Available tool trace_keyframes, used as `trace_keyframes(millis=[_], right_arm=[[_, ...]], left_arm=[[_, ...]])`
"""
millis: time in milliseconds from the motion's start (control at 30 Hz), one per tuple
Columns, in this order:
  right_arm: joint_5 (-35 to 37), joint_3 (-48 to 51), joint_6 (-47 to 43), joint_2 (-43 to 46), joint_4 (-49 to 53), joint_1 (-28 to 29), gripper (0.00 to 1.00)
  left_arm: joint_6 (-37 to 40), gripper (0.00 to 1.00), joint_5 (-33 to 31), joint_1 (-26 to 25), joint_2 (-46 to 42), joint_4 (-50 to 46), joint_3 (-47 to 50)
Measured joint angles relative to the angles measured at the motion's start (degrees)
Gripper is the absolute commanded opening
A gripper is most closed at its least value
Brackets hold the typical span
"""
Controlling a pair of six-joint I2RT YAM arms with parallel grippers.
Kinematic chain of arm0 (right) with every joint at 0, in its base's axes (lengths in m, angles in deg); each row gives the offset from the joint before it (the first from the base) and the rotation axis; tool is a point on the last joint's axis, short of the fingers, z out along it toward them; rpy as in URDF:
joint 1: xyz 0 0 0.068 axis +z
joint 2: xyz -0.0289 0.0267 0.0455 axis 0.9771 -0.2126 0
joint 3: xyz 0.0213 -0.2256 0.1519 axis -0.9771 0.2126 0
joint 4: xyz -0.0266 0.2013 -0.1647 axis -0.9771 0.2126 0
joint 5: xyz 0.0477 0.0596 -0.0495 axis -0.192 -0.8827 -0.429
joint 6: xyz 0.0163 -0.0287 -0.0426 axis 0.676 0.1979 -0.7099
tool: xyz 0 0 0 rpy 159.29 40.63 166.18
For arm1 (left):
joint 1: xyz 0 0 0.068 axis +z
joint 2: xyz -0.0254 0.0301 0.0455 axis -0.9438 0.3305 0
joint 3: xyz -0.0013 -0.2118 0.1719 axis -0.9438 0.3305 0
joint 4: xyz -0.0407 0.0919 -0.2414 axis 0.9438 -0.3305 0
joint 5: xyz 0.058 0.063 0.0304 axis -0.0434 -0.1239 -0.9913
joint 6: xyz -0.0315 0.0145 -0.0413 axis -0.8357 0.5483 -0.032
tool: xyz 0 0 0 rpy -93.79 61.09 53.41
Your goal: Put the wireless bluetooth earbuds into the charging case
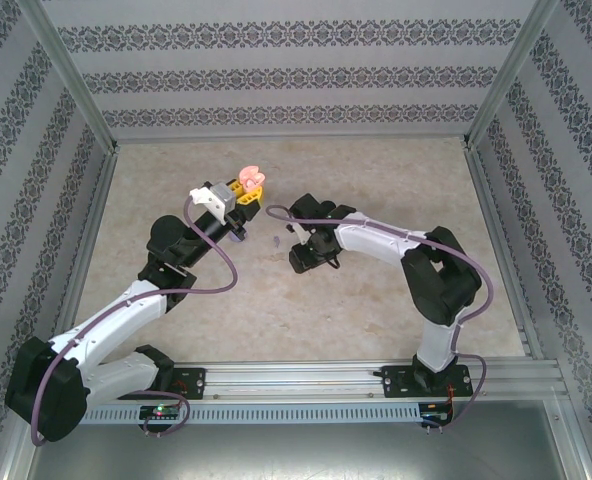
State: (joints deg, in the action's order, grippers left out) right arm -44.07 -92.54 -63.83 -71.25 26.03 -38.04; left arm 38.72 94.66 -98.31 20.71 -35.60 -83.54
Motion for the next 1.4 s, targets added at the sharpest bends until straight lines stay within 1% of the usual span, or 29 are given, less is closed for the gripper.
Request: trace_keyframes(millis=[267, 800, 1033, 1400], right_arm=[[1.25, -2.32, -1.22, -3.45, 2.64, 1.49, 0.44], [2.27, -5.99, -2.36, -8.41, 2.99, 1.46, 0.4], [2.49, -6.1, -2.49, -8.76, 3.13, 1.46, 0.38], [3.15, -6.1, -2.49, -8.9, 3.15, 1.46, 0.31]], left_arm=[[0.0, 0.0, 0.02, 0.0, 0.0, 0.0, 0.0], [0.0, 0.0, 0.02, 0.37, 0.0, 0.0, 0.09], [0.0, 0.0, 0.02, 0.39, 0.0, 0.02, 0.22], [-0.04, 0.0, 0.02, 0.74, 0.04, 0.02, 0.22]])
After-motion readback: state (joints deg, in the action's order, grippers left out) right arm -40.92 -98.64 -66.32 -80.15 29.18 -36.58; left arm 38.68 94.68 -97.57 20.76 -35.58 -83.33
